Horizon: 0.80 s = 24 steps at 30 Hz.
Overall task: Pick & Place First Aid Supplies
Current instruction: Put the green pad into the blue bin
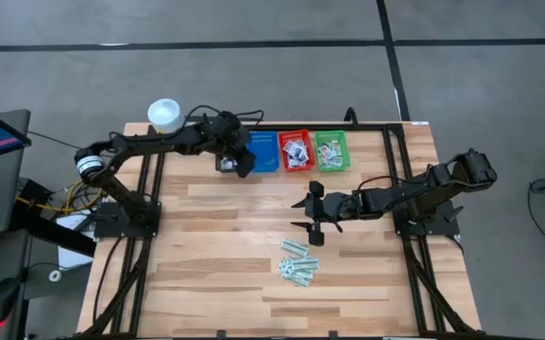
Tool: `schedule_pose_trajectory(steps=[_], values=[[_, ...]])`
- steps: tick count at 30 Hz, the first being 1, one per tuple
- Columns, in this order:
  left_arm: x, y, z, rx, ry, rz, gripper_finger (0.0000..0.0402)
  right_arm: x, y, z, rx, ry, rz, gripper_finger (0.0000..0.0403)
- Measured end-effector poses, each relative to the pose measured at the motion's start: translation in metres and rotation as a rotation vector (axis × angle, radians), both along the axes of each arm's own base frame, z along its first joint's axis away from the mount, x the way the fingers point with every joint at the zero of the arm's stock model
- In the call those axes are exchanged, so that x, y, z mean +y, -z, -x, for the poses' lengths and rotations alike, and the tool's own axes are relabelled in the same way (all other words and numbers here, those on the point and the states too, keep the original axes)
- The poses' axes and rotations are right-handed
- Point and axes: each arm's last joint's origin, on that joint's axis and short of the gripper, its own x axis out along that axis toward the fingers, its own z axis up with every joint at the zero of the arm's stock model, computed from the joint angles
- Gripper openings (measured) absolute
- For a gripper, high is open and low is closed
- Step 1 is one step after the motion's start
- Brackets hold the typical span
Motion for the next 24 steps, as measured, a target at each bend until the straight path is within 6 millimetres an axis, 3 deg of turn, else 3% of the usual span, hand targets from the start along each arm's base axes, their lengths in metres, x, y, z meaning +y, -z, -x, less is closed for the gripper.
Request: schedule_pose_trajectory(steps=[16, 21, 24], values=[[-0.001, -0.002, -0.004, -0.029, -0.069, 0.010, 0.0018, 0.000, 0.000, 0.000, 0.001, -0.008, 0.014, 0.0235], [-0.020, -0.002, -0.013, -0.027, 0.000, 0.020, 0.0016, 0.003, 0.001, 0.001, 0.012, -0.018, 0.016, 0.0235], [-0.043, -0.003, -0.021, -0.028, 0.091, -0.001, 0.0013, 0.008, 0.004, 0.003, 0.044, -0.051, 0.022, 0.0235]])
